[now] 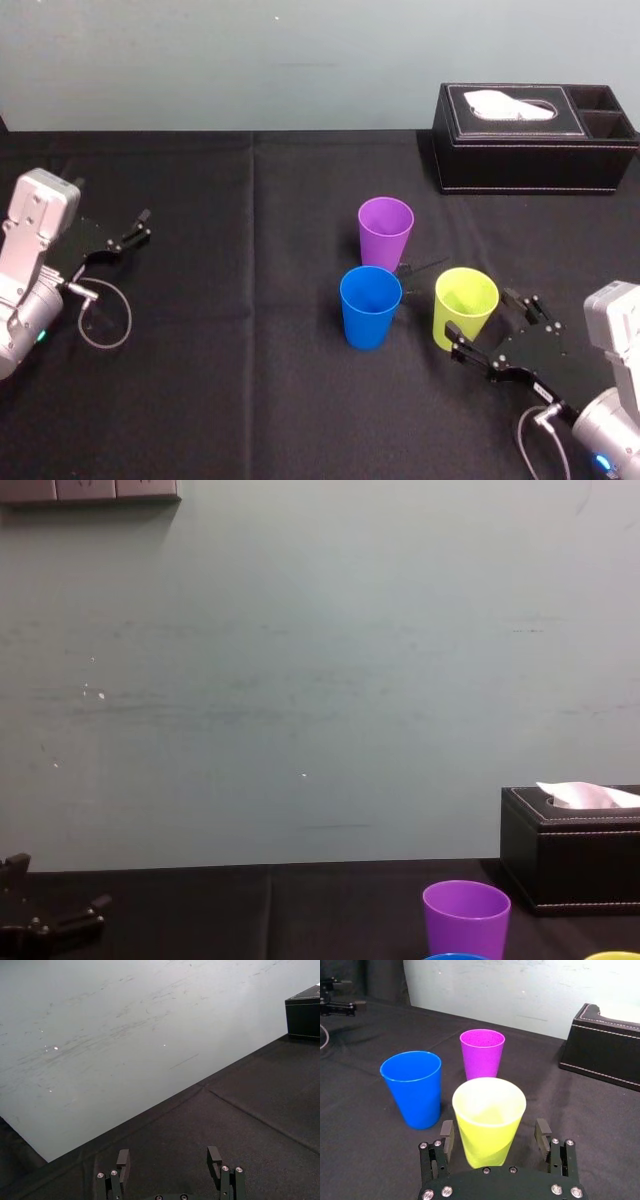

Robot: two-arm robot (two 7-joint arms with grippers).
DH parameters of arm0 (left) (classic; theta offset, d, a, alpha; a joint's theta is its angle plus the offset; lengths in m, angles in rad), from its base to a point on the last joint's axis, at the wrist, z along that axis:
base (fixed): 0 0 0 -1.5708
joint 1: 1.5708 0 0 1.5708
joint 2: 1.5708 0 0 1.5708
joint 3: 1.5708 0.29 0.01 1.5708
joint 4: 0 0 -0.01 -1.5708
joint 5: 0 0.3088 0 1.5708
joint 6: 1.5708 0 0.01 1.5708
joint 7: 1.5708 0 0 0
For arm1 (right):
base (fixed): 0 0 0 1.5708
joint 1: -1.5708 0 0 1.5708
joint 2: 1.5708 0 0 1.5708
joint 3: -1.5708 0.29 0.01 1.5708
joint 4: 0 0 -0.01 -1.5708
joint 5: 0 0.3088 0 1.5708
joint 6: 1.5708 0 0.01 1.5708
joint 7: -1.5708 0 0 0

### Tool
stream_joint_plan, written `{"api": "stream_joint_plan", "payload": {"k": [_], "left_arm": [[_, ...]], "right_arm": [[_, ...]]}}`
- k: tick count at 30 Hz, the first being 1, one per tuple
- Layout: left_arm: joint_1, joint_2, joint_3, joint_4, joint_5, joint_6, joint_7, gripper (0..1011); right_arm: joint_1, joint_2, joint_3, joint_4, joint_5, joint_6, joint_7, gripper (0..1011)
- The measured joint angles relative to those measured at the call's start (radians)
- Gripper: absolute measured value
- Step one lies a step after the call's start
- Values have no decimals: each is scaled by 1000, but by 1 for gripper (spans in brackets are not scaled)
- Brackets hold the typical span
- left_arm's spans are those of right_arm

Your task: Stack the three plastic cups sequentially using one hand.

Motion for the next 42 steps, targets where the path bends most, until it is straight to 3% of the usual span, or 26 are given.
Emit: {"api": "stream_joint_plan", "payload": {"k": [24,35,42], "left_arm": [[0,0,0,0,0,0,0,1011],[0,0,0,0,0,0,0,1011],[0,0,0,0,0,0,0,1011]], "right_arm": [[114,-105,-2,97,-45,36,60,1000],[111,-102,-1,95,-44,36,60,989],[109,-100,-1,93,-42,35,60,837]]}}
